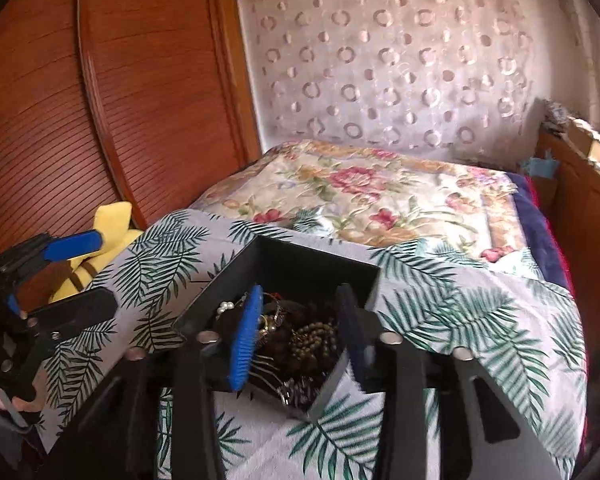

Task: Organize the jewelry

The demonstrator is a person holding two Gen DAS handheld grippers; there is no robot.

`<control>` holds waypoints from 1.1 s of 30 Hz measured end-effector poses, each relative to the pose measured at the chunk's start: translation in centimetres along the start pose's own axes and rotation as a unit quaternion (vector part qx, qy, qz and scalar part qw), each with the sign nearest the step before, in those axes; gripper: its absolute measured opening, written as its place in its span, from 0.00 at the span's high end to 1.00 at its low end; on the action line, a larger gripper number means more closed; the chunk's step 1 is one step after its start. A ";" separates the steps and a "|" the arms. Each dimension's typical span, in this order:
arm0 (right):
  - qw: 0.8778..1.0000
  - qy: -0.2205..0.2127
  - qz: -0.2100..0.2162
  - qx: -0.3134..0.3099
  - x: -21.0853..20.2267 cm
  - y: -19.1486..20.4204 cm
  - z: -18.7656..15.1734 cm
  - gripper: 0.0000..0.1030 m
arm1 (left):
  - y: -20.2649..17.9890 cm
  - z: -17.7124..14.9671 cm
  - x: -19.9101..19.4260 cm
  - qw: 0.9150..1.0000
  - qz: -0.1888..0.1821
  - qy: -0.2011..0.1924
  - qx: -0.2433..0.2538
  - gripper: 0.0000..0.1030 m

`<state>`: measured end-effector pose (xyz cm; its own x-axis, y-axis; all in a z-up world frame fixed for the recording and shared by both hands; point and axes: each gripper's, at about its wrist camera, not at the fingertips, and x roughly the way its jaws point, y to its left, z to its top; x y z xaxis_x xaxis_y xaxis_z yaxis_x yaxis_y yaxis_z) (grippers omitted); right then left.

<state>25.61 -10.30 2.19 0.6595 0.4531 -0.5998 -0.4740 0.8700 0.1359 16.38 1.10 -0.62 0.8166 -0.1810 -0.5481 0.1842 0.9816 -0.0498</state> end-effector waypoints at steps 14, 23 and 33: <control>0.995 -0.074 -0.054 0.036 -9.0 2.1 -4.7 0.07 | -1.6 -3.0 -5.2 0.999 0.046 -0.024 -0.003 0.07; 0.990 -0.097 -0.097 0.040 -12.2 4.0 -7.0 0.02 | -2.6 -4.6 -7.6 0.998 0.059 -0.032 -0.004 0.07; 0.986 -0.100 -0.119 0.056 -13.1 4.1 -8.8 0.02 | -2.4 -6.0 -8.2 0.997 0.071 -0.029 -0.010 0.07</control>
<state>9.93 -14.33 3.68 0.8515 0.2535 -0.4589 -0.2321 0.9672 0.1036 5.92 0.63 -0.98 0.8640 -0.0418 -0.5017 0.0537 0.9985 0.0092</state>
